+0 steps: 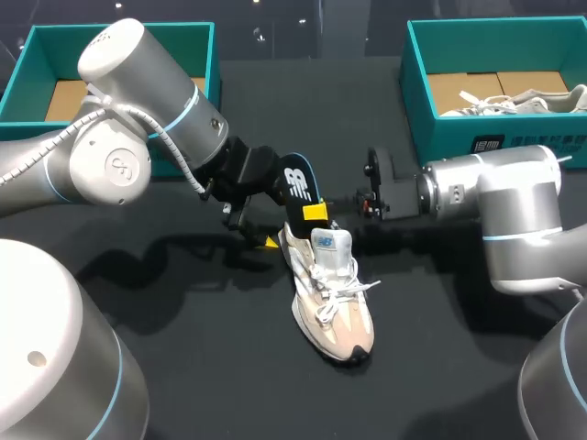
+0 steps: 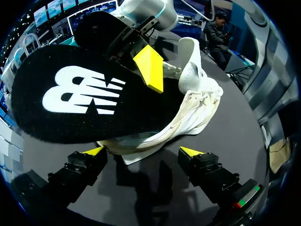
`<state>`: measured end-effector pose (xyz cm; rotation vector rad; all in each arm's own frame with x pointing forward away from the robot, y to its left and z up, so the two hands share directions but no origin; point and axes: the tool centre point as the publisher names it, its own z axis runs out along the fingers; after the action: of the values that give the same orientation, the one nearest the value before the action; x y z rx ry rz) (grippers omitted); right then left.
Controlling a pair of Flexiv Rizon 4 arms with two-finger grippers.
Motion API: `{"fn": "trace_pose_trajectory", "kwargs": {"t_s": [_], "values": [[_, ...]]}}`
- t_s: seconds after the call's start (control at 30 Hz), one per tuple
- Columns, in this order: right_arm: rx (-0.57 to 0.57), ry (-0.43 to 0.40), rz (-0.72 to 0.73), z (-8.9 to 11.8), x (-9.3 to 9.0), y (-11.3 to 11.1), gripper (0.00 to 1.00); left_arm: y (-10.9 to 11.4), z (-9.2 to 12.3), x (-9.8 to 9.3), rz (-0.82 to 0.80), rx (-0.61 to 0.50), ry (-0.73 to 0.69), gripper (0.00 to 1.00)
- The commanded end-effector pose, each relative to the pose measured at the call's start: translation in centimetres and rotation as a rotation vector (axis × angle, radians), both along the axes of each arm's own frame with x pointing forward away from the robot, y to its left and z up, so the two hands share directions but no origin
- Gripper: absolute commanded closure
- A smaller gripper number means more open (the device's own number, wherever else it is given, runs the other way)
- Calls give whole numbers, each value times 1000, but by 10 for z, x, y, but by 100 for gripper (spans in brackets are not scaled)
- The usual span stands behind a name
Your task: Take the shoe out of the shoebox, open the shoe tongue, remove and reinsert the insole, then place the shoe into the shoebox
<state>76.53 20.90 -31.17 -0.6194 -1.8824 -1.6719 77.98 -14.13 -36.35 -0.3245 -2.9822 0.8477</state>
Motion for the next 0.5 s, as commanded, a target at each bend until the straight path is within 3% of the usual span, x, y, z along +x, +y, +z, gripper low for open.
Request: {"fn": "trace_pose_trajectory", "kwargs": {"t_s": [0.03,0.13,0.17,0.2,0.33,0.5], "values": [[-21,2,33,3,9,4,75,1,0,-1,0,0,-2,0],[-25,7,42,1,13,5,79,1,0,-1,0,0,-2,0],[-24,12,45,0,15,6,85,1,0,-1,0,0,-2,0],[-24,15,47,-1,16,6,98,1,0,-1,0,0,-2,0],[-16,42,46,-10,19,3,100,1,0,-1,0,0,-2,0],[-3,87,29,-22,10,-3,100,1,0,-1,0,0,-2,0]]}}
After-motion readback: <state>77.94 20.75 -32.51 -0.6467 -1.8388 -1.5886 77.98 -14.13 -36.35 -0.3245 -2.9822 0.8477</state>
